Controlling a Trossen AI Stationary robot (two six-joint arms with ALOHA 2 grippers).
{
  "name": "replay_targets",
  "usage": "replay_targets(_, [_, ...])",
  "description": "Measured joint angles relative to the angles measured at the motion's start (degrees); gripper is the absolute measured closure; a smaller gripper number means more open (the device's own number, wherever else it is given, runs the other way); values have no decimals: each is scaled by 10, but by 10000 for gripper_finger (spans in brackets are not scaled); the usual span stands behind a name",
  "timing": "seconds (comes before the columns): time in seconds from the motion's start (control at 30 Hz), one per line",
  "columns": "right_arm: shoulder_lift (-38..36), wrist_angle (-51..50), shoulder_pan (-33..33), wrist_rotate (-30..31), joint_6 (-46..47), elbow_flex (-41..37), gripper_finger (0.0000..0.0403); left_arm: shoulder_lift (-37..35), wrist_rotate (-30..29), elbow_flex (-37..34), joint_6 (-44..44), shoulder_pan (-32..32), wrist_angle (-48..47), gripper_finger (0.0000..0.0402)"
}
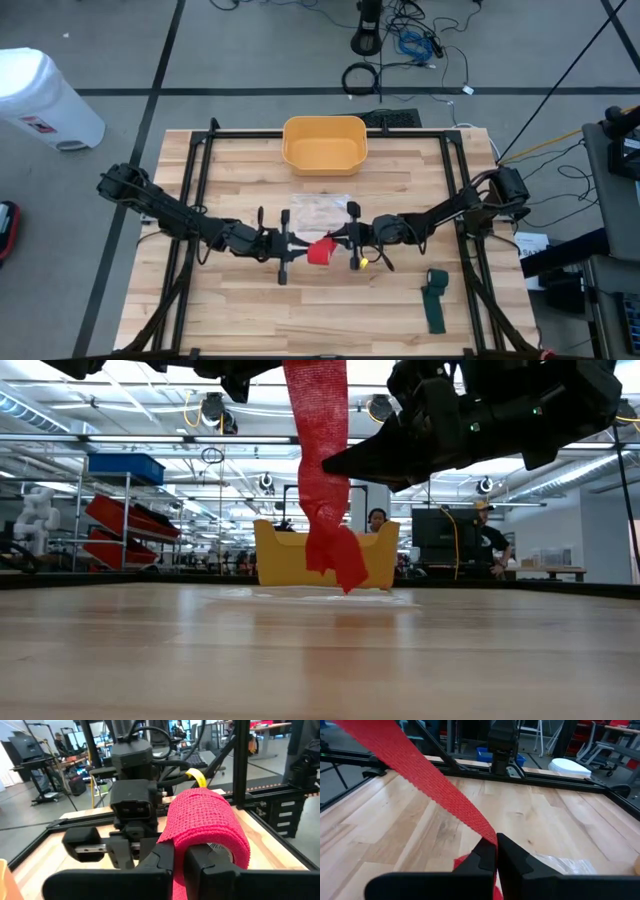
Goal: Roll bandage
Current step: Roll the red bandage
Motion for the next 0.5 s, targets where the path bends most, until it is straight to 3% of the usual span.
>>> replay_targets(0.5, [28,35,-33,-5,-23,0,403,0,9,0,-26,0,-56,388])
